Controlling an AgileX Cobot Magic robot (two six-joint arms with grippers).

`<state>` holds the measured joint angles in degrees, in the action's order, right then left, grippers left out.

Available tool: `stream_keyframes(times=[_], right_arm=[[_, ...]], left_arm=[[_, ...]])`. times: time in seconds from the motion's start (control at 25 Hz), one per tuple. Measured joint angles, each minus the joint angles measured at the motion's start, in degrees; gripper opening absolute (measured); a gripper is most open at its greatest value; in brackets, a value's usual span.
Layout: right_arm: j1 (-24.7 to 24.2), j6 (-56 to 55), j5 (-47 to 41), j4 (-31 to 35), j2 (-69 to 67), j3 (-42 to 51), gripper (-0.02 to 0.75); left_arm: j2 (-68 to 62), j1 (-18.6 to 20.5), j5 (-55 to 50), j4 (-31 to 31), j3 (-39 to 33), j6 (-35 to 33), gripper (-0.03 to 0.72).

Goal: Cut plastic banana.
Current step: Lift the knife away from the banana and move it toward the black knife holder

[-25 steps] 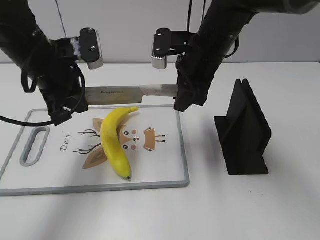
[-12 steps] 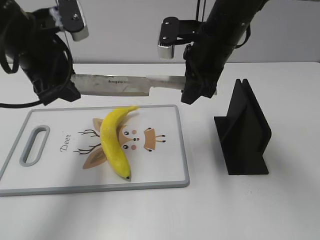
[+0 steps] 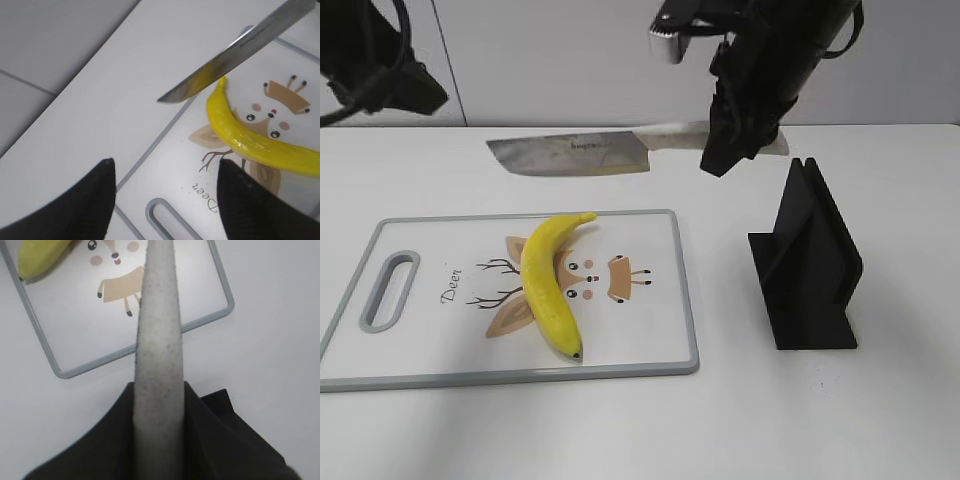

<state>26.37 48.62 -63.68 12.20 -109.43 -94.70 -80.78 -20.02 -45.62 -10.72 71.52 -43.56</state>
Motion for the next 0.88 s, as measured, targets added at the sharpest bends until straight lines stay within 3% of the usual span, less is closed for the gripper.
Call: stream_keyframes(times=[0.16, 0.24, 0.68, 0.88], right_arm=[[0.00, -9.03, -0.63, -0.90, 3.79, 0.00, 0.184], [0.00, -12.35, -2.05, -1.12, 5.91, 0.00, 0.184], [0.00, -38.81, -4.77, -2.36, 19.77, 0.50, 0.184], [0.00, -46.78, -4.52, -2.55, 26.99, 6.50, 0.184]], left_arm=[[3.61, 0.00, -1.33, 8.15, 0.00, 16.40, 0.608], [5.29, 0.00, -3.60, 10.72, 0.00, 21.38, 0.605], [15.09, 0.00, -17.78, 12.54, 0.00, 36.11, 0.591], [20.34, 0.00, -22.28, 17.16, -1.63, 39.74, 0.590]])
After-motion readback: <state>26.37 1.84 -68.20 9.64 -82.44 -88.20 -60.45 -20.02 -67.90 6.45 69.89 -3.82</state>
